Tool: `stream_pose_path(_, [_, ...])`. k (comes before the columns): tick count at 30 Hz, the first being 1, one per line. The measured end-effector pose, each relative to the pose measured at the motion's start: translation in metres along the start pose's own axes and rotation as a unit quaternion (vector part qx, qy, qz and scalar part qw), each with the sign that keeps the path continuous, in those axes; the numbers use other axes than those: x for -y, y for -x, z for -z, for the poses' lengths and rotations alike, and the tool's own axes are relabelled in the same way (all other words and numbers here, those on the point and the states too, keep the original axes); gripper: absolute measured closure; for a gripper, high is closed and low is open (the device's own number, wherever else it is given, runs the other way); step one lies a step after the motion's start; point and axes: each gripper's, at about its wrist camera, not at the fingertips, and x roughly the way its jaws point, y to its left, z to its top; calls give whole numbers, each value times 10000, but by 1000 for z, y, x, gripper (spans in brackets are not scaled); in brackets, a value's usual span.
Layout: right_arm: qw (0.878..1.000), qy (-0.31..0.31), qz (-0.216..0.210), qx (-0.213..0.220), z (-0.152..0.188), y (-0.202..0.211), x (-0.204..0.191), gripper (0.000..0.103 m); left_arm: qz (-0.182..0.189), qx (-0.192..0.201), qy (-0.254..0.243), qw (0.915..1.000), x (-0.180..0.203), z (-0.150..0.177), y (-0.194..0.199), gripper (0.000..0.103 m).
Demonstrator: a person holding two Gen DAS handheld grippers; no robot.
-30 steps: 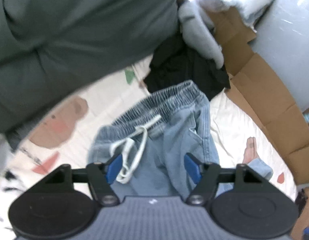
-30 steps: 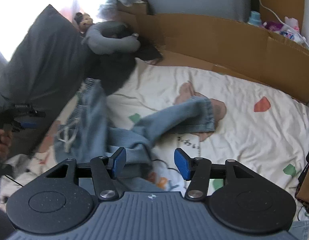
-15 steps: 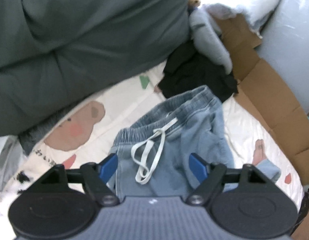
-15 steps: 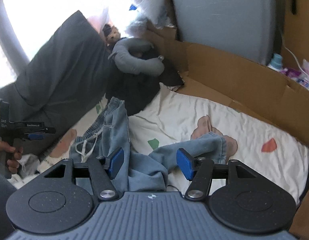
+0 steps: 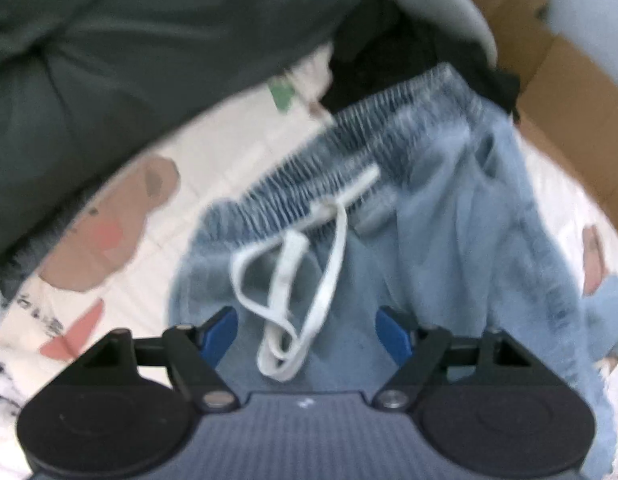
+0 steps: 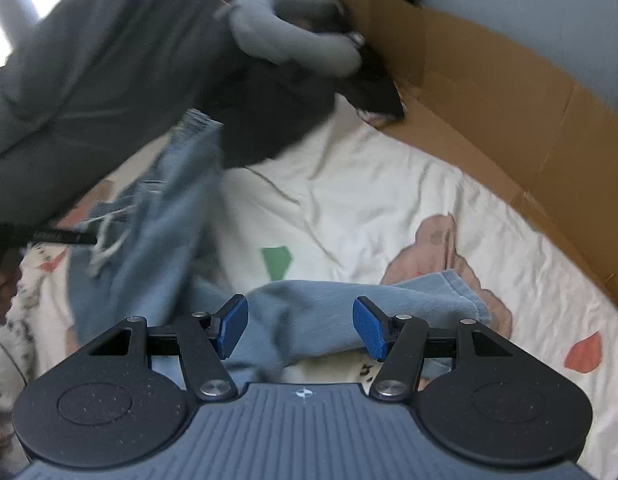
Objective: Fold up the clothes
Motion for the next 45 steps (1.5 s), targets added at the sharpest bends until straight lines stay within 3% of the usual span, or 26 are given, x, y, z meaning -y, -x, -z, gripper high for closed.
stream_pose_path(4, [9995, -130, -203, -202, -16, -27, 14, 38, 23, -90, -40, 9999, 0, 2, -11, 28])
stream_pose_path(8, [9993, -226, -228, -176, -55, -32, 9, 38, 71, -142, 422, 9990, -18, -1, -18, 28])
stream_pose_path(15, [9975, -597, -319, -206, -93, -30, -15, 38, 158, 170, 769, 9968, -46, -1, -8, 28])
stream_pose_path(19, [9985, -79, -342, -409, -102, -45, -37, 38, 201, 428, 1287, 9906, -67, 1, -1, 28])
stream_pose_path(24, [9972, -231, -459, -539, -103, -85, -39, 38, 84, 581, 1855, 9809, -95, 6, -1, 28])
stream_pose_path(27, [9969, -7, -534, -571, -100, -100, -48, 39, 180, 607, 1810, 9814, -101, 13, 3, 28])
stream_pose_path(36, [9944, 478, -919, -226, -97, -106, -72, 39, -86, 606, 2022, 9774, -129, 39, 11, 32])
stream_pose_path(42, [9918, 596, -936, -635, -84, -114, -91, 39, -96, 493, 2121, 9760, -138, 57, 6, 41])
stream_pose_path(45, [9895, 755, -1061, -622, -82, -116, -107, 39, 46, 469, 2229, 9737, -138, 65, 4, 42])
